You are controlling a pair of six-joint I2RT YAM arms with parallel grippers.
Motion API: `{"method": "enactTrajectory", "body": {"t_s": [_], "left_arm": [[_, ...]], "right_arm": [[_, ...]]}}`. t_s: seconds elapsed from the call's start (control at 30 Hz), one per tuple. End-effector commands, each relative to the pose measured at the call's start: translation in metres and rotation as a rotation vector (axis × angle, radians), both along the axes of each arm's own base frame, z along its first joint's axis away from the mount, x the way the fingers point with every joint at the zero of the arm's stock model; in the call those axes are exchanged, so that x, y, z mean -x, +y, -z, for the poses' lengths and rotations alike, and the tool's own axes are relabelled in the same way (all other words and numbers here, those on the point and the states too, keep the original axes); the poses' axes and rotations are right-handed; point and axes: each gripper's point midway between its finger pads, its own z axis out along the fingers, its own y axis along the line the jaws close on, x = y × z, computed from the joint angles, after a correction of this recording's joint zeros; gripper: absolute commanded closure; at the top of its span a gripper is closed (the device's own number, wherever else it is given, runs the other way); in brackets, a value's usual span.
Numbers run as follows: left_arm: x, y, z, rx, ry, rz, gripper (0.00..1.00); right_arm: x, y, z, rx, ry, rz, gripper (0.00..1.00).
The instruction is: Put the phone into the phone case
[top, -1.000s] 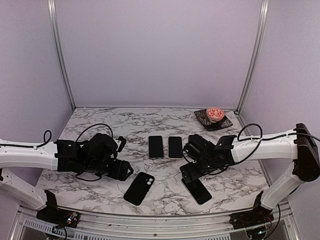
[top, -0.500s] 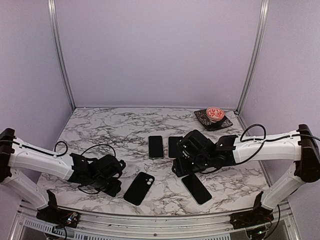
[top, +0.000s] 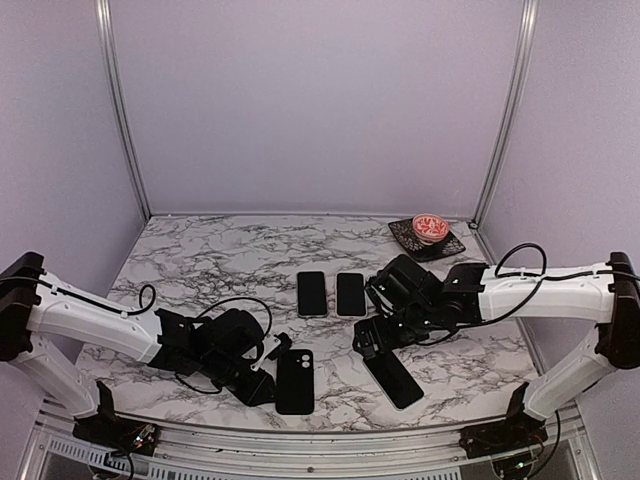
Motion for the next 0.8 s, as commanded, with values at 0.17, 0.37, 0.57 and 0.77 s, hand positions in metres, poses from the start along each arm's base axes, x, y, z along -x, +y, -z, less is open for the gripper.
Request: {"method": "enactTrajectory", "body": {"t_s": [0.17,0.37,0.57,0.77], "left_arm": [[-0.050,0.020,-0.069,0.127,-0.232,-0.176,0.81],[-0.064,0.053,-0.048,-0.008,-0.226,-0.262,0.75],[-0.045,0.065,-0.005,-0.139,-0.128,-0.192,0.75],[-0.021,0.056,0.017,-0.158,-0.057,-0.059,0.77]], "right_arm": [[0.038,-0.035,0.047,0.221,0.261,-0.139,0.01],[0.037,-0.053,0.071,0.397,0.315,-0.180,0.01],[0.034,-0.051,0.089,0.433,0.342,-0.218,0.01],[0.035,-0.035,0.098,0.355,0.374,-0.259,0.13]]}}
